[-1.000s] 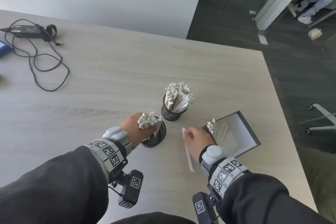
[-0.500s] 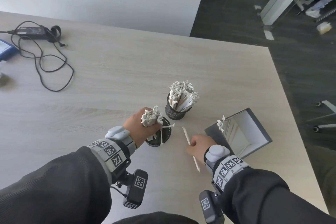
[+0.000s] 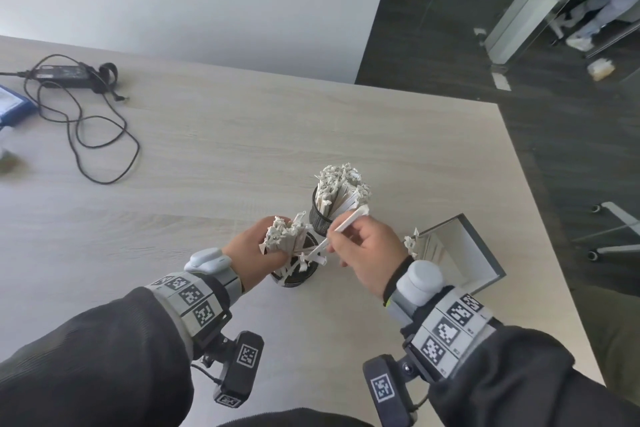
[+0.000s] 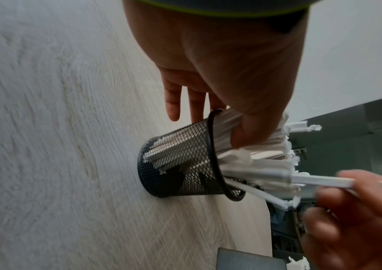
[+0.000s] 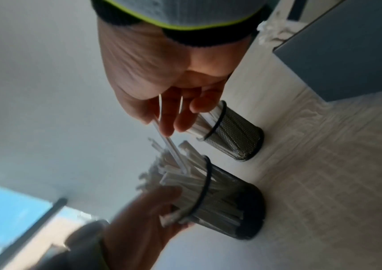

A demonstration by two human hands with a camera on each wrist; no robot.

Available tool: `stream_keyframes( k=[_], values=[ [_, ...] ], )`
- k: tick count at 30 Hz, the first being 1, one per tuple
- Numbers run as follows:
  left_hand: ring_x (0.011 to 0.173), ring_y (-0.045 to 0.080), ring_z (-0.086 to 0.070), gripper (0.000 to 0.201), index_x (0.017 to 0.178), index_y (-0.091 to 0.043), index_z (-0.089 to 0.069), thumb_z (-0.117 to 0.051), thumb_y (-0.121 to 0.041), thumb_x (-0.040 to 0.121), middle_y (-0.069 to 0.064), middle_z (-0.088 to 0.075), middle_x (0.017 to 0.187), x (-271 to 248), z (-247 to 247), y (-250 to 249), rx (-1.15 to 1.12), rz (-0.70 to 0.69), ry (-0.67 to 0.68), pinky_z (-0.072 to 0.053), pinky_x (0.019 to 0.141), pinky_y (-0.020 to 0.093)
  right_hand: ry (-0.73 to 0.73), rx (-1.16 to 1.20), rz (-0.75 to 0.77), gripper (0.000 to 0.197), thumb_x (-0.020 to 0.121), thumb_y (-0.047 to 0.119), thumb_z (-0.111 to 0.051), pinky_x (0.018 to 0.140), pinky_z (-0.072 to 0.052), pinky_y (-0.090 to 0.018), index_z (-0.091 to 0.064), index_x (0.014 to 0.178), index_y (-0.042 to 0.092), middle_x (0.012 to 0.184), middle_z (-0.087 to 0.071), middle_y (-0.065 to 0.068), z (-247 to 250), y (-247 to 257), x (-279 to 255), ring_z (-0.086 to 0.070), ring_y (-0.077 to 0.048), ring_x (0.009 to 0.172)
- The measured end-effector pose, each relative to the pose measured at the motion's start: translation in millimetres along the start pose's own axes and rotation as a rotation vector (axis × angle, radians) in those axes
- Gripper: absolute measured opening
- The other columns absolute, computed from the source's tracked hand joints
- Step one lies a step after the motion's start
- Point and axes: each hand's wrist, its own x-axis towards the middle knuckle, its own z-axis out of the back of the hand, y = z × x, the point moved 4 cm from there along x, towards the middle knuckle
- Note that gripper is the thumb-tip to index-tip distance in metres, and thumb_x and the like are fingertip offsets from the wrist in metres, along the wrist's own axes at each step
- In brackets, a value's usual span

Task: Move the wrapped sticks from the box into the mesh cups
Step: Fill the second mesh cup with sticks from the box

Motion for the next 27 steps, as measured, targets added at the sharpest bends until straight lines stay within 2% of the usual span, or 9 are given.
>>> stream_keyframes(
  k=[2,5,8,10,13,16,20,24,27],
  values=[
    [0.067,-0.005,-0.059,0.054,0.125,-0.044,-0.052,-0.062,-0.020,0.077,-0.020,-0.066,0.101,-2.8,2.1,4.3,-0.020,0.014,0.012,-0.052,0.072,0.030,0.101,-0.135,0.005,0.004,0.087,0.031,-0.064,0.069,-0.055,-0.029,-0.067,0.089,0.033,0.073,-0.070,0.008,-11.9,-5.5,3.5,-0.063,-0.012,0.065],
    [0.087,-0.005,-0.062,0.066,0.125,-0.056,-0.044,-0.065,-0.018,0.075,-0.022,-0.063,0.113,-4.8,4.8,7.9,-0.030,0.019,0.059,-0.049,0.078,0.026,0.171,-0.265,-0.030,0.019,0.085,0.027,-0.065,0.065,-0.047,-0.019,-0.064,0.100,0.039,0.068,-0.061,0.017,-19.1,-18.6,5.0,-0.055,-0.006,0.060],
    [0.073,-0.002,-0.056,0.081,0.138,-0.051,-0.035,-0.064,-0.009,0.076,-0.017,-0.056,0.126,-9.1,5.9,9.6,0.014,0.029,0.137,-0.044,0.067,0.016,0.172,-0.261,-0.068,0.038,0.081,0.019,-0.061,0.064,-0.048,-0.027,-0.059,0.110,0.043,0.069,-0.057,0.014,-16.9,-33.9,2.9,-0.049,-0.004,0.055],
    [0.087,0.004,-0.055,0.092,0.148,-0.043,-0.024,-0.063,-0.005,0.075,-0.018,-0.045,0.137,-12.5,3.4,12.7,0.081,0.041,0.191,-0.048,0.070,0.017,0.213,-0.269,-0.095,0.051,0.077,0.015,-0.058,0.065,-0.049,-0.030,-0.052,0.112,0.052,0.075,-0.057,0.015,-16.2,-46.4,-0.4,-0.047,-0.005,0.054],
    [0.122,0.016,-0.049,0.107,0.153,-0.036,-0.014,-0.076,-0.026,0.066,-0.014,-0.027,0.155,-12.7,-2.2,20.8,0.250,-0.026,0.198,-0.047,0.093,0.030,0.273,-0.295,-0.113,0.066,0.073,0.023,-0.055,0.067,-0.052,-0.033,-0.039,0.125,0.059,0.086,-0.057,0.016,-18.9,-57.9,-5.0,-0.053,-0.009,0.057],
    [0.136,0.016,-0.036,0.126,0.153,-0.039,-0.007,-0.080,-0.056,0.052,-0.016,-0.019,0.156,-8.8,-8.0,23.1,0.289,-0.087,0.158,-0.040,0.109,0.038,0.288,-0.332,-0.082,0.076,0.078,0.029,-0.063,0.068,-0.050,-0.033,-0.027,0.138,0.057,0.089,-0.055,0.010,-24.6,-55.8,-3.3,-0.051,-0.007,0.060],
    [0.135,0.016,-0.039,0.130,0.152,-0.041,-0.013,-0.076,-0.068,0.042,-0.011,-0.029,0.151,-1.1,-11.4,11.7,0.218,-0.156,0.062,-0.041,0.108,0.042,0.274,-0.340,-0.009,0.068,0.081,0.032,-0.069,0.060,-0.035,-0.015,-0.037,0.140,0.043,0.091,-0.056,0.009,-33.6,-41.5,5.1,-0.049,0.000,0.060],
    [0.131,0.013,-0.043,0.114,0.144,-0.036,-0.036,-0.072,-0.069,0.041,-0.011,-0.041,0.143,6.2,-14.3,-1.1,0.216,-0.159,0.037,-0.041,0.108,0.042,0.255,-0.368,0.051,0.034,0.082,0.032,-0.068,0.062,-0.035,-0.009,-0.059,0.114,0.034,0.091,-0.063,0.010,-40.2,-30.2,11.0,-0.052,-0.001,0.065],
    [0.126,0.013,-0.048,0.098,0.134,-0.032,-0.049,-0.063,-0.068,0.044,-0.009,-0.054,0.133,11.8,-16.8,-14.3,0.240,-0.204,0.056,-0.040,0.106,0.037,0.269,-0.312,0.068,0.028,0.080,0.027,-0.065,0.078,-0.048,-0.025,-0.066,0.108,0.030,0.099,-0.069,0.008,-45.3,-30.6,13.7,-0.061,-0.011,0.085]
  ],
)
